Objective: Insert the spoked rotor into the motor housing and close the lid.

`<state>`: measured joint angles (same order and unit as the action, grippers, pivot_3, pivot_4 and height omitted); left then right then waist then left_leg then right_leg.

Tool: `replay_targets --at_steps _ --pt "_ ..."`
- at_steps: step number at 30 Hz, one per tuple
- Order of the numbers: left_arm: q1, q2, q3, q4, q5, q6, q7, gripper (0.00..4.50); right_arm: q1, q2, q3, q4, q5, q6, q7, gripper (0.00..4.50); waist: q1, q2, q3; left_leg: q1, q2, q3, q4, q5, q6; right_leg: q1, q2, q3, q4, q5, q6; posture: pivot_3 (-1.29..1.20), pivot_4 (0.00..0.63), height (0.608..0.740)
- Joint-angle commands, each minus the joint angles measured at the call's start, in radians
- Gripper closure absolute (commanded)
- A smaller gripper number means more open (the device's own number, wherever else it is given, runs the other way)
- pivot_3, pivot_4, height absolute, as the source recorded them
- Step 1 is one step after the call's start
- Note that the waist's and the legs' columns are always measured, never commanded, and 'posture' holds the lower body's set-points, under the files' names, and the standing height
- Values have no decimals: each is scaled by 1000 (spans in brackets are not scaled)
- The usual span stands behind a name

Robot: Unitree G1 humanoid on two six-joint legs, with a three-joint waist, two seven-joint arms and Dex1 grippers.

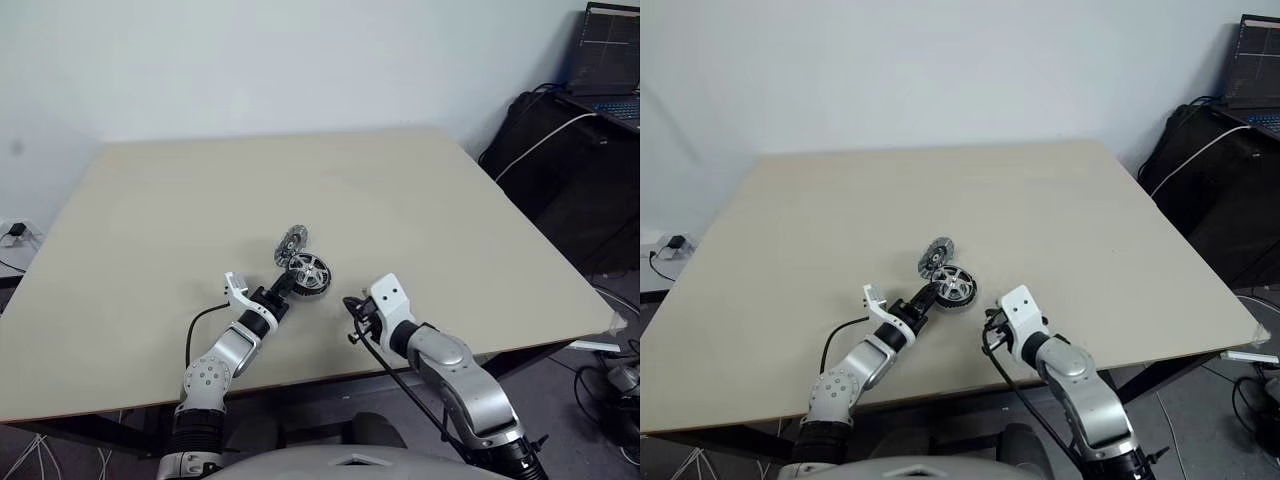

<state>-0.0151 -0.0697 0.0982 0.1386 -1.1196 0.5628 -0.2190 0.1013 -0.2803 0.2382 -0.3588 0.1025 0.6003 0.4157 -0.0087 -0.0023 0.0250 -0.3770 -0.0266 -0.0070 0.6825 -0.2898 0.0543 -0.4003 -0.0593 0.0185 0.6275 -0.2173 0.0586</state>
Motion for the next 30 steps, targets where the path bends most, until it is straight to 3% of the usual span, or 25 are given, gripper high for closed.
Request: replay_targets --at_steps 1,23,24,30 --pt "-44 -127 -7 -12 -6 -15 -10 4065 -13 0 -3 -25 8 -16 1 4500 0 0 0 0 0 0 0 0 0 0 0 0 0 0 0 0 0 740" --pt "-129 -137 -21 119 54 -29 -21 4065 -13 6 1 -29 4 -17 -14 4500 1 0 0 0 0 0 0 0 0 1 0 0 0 0 0 0 0 740" --pt "-128 -137 -21 119 55 -29 -20 3342 -13 7 1 -29 4 -18 -14 4500 1 0 0 0 0 0 0 0 0 1 0 0 0 0 0 0 0 740" --pt "-114 -127 -25 87 62 -31 -11 1451 -16 9 1 -24 4 -20 -14 4500 3 0 0 1 0 0 0 0 0 0 0 0 0 0 1 0 0 740"
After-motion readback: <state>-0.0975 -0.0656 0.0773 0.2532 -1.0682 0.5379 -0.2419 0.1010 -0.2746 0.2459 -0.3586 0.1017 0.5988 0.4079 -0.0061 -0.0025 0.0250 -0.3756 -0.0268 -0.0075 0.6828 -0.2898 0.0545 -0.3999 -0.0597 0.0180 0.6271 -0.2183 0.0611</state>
